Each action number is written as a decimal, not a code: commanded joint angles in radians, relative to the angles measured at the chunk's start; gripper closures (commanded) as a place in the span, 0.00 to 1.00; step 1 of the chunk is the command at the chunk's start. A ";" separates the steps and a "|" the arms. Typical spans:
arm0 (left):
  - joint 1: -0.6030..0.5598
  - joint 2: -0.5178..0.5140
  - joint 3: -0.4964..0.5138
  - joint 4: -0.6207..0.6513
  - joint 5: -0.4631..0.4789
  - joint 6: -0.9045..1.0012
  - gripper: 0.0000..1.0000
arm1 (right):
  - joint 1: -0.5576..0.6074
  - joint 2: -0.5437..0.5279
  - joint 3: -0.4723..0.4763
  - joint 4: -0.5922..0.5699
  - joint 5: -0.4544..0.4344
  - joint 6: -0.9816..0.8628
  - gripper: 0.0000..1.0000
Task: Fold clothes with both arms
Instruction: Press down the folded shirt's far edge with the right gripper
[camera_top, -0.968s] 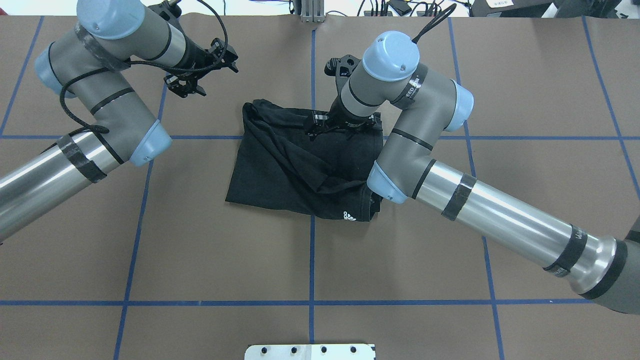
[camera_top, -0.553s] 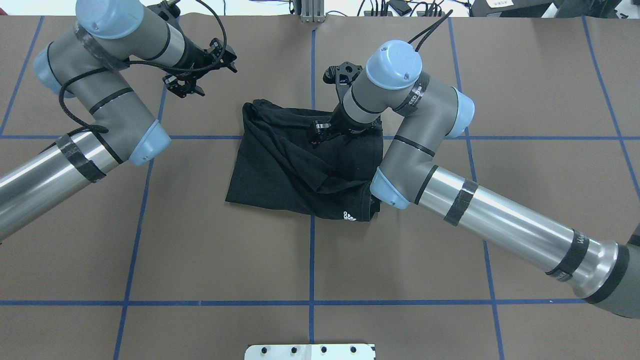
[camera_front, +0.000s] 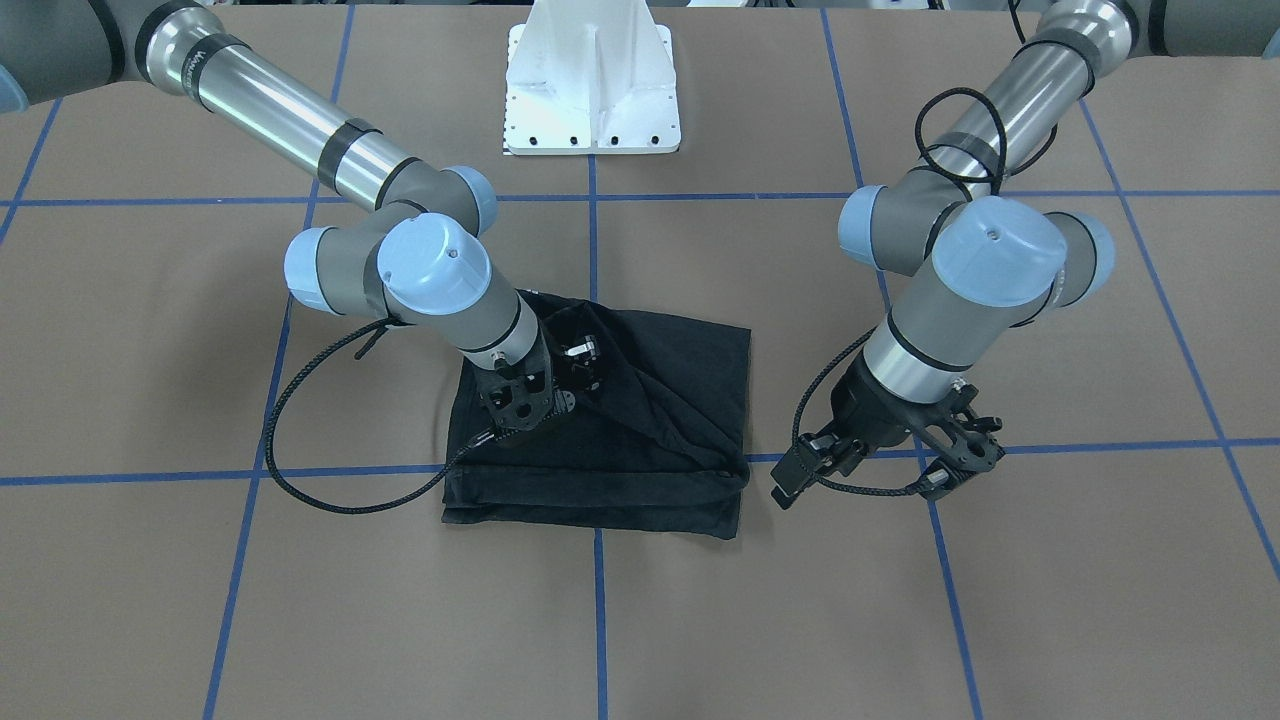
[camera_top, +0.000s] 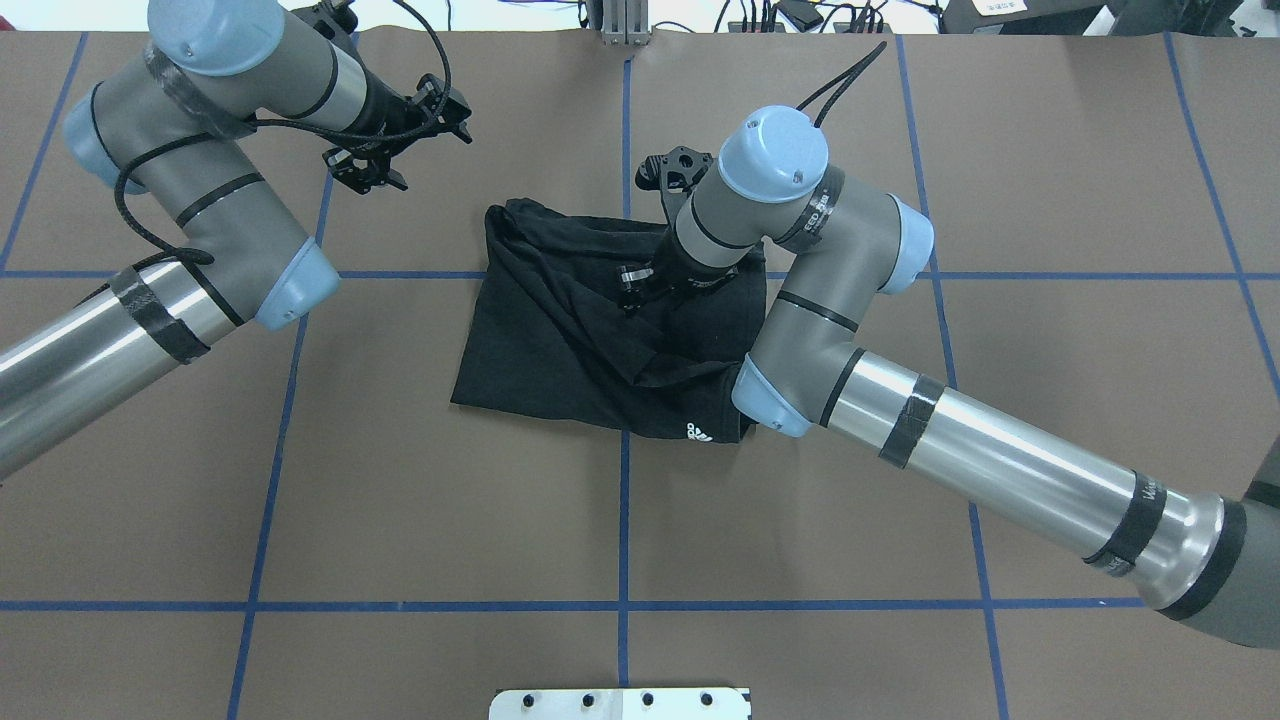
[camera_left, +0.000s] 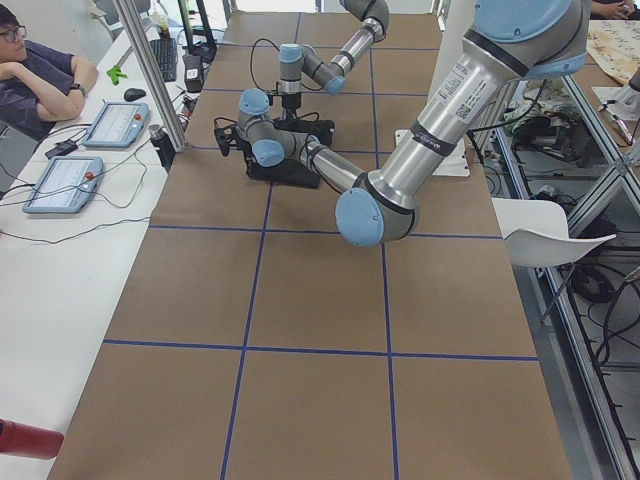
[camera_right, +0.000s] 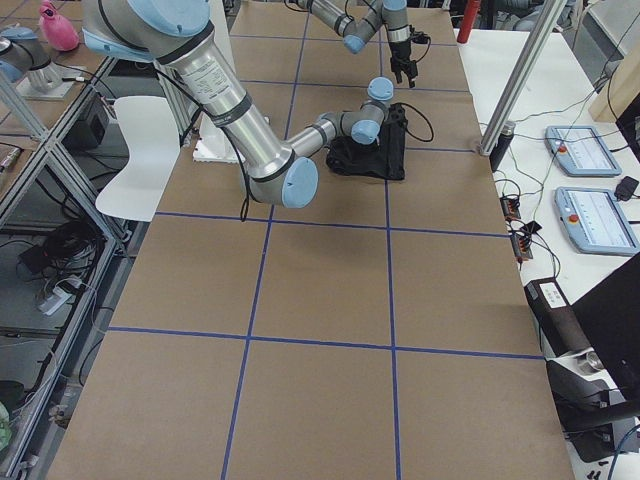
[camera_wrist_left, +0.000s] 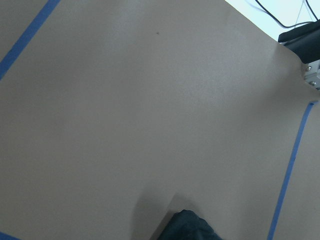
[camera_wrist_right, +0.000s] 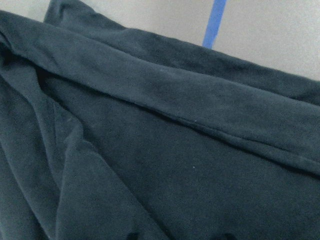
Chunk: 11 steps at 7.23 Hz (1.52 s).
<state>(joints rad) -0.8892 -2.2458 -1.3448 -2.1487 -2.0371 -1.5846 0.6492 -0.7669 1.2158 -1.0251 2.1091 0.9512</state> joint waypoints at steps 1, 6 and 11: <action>-0.001 0.000 0.001 0.001 0.000 0.000 0.00 | -0.019 -0.003 -0.001 0.002 -0.001 0.000 0.40; -0.001 0.006 -0.001 0.000 0.000 0.000 0.00 | -0.028 -0.011 -0.009 0.002 -0.009 -0.002 1.00; -0.004 0.005 -0.001 0.001 -0.002 0.000 0.00 | 0.019 -0.012 0.030 0.037 0.037 -0.028 1.00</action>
<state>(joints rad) -0.8917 -2.2400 -1.3453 -2.1476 -2.0386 -1.5846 0.6506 -0.7781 1.2265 -0.9931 2.1239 0.9237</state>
